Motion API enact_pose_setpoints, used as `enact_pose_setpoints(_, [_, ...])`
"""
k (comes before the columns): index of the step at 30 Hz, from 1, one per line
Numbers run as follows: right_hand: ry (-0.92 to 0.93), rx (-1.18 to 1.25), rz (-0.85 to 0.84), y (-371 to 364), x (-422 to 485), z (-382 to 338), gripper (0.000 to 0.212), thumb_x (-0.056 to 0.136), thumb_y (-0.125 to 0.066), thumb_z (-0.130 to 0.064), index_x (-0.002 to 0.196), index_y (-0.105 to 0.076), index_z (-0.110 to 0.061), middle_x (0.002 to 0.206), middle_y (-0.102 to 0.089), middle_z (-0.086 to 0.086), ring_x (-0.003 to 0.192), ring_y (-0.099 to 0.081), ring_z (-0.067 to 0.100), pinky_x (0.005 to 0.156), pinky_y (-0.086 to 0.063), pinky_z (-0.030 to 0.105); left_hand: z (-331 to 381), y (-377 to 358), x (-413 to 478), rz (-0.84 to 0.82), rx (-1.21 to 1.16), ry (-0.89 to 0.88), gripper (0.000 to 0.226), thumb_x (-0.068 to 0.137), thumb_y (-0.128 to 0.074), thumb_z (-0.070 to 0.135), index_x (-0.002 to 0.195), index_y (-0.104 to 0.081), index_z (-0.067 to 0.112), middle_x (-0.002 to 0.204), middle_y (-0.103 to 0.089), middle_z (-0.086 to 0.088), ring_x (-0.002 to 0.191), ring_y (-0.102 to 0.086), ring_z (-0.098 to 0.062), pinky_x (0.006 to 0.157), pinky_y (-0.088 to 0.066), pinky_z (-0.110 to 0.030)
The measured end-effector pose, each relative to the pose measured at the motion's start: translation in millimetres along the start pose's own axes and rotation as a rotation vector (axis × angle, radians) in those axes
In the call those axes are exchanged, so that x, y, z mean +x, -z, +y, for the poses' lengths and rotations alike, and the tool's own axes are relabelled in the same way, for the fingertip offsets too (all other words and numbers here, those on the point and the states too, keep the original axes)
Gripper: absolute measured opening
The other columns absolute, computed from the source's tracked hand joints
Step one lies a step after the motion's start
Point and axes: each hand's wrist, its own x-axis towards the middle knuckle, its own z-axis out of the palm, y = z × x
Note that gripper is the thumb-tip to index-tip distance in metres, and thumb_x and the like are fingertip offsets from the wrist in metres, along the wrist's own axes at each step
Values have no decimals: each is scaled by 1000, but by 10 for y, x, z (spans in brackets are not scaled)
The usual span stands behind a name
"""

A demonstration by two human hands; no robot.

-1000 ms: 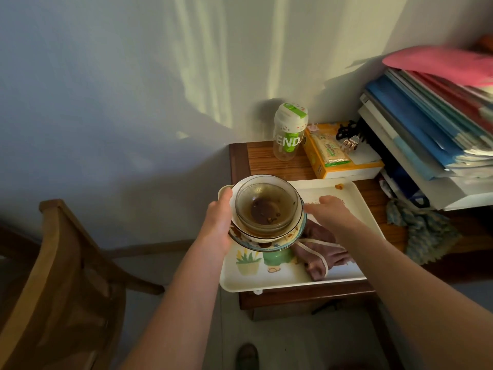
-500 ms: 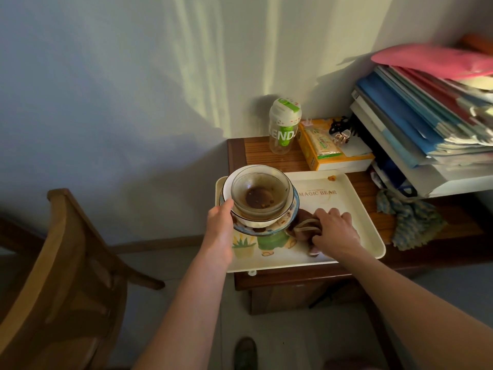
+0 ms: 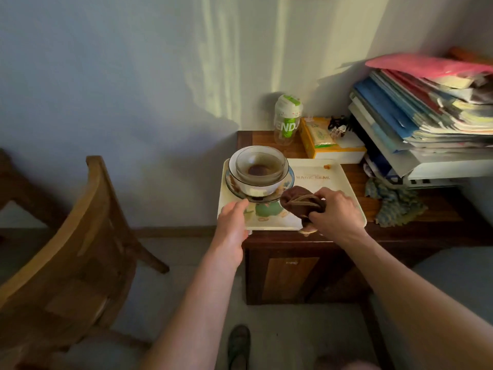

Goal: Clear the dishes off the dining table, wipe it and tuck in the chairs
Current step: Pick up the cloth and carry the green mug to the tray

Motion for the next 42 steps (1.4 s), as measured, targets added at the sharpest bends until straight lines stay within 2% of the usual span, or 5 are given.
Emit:
enact_pose_setpoints(5, [-13,421,-159,45,-584,-268,29,80,-65,-4,105,-61,-19,83,-72,14,57,-72,29,56,-61,40,-289,158,-566,-133,31,8,42,95,-59,29,136,-49,31,130,-56,-2,118,-54,-21,97,-48,-46])
enact_pose_setpoints(11, [123,506,-257,-7,-1171,-691,33,81,-69,-12,113,-63,-17,90,-72,9,77,-73,25,71,-61,45,-378,418,-1105,-232,-130,18,30,94,-59,38,124,-59,37,117,-68,-5,108,-64,-27,97,-49,-57])
enact_pose_setpoints(20, [394,503,-537,-178,-2123,-1541,14,84,-65,-14,94,-71,-22,80,-72,3,76,-71,20,73,-61,45,-556,1520,-1715,57,-336,-152,31,99,-52,28,128,-57,37,117,-71,-6,102,-69,-26,68,-59,-46])
enact_pose_setpoints(26, [474,550,-503,-559,-3039,-2224,21,94,-58,-27,89,-74,-15,74,-70,10,58,-62,22,39,-44,26,-780,2578,-2390,263,-437,-214,36,97,-56,30,133,-56,29,113,-71,-9,91,-70,-21,60,-58,-38])
enact_pose_setpoints(42, [625,581,-739,-1760,-6342,-3625,21,97,-56,-21,88,-73,-12,69,-66,0,52,-59,7,40,-39,15,-1813,5601,-4754,591,-544,-202,27,93,-61,35,121,-61,33,109,-72,-9,95,-69,-25,73,-58,-40])
